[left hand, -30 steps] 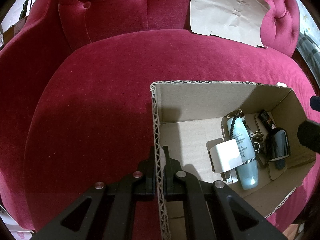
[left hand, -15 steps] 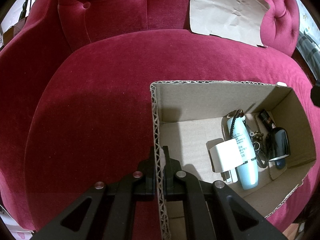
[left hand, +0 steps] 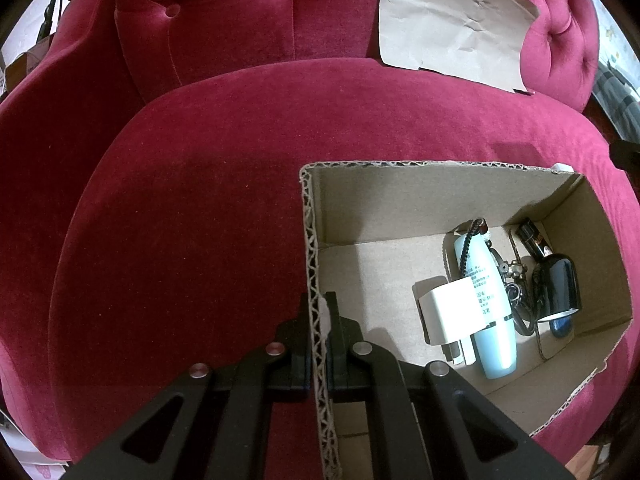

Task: Organize rigid objects
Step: 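Move the right gripper to the white charger and close on it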

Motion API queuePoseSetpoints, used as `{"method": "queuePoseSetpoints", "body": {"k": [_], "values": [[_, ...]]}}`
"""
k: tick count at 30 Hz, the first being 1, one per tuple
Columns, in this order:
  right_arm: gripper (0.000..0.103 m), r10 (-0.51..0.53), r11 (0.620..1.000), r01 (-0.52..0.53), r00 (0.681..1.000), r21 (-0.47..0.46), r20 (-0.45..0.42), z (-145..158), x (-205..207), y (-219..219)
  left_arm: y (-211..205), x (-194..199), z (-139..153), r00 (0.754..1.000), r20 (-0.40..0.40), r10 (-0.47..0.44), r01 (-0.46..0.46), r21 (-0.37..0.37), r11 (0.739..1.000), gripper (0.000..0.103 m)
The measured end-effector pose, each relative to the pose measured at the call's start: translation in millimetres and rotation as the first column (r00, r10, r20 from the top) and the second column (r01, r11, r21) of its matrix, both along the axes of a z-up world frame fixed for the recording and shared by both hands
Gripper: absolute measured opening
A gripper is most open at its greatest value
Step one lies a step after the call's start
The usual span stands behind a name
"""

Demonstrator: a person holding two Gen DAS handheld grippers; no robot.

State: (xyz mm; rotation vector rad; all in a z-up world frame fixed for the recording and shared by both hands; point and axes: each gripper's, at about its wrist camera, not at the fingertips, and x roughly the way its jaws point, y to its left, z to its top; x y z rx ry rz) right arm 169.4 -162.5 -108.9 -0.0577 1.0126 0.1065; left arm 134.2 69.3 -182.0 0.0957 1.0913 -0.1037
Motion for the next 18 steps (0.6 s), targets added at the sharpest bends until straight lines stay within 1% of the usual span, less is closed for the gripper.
{"method": "queuePoseSetpoints", "body": {"k": [12,18], "values": [[0.102,-0.051,0.999,0.052,0.997,0.018,-0.052,-22.3,26.7,-29.1,-1.4,0.4,-0.4,1.0,-0.001,-0.004,0.004,0.005,1.0,0.004],[0.099,-0.075,0.997,0.077,0.993,0.02,-0.089,-39.9,38.5,-39.4,-1.7,-0.1,-1.2,1.0,-0.001,-0.007,0.007,0.006,1.0,0.004]]}}
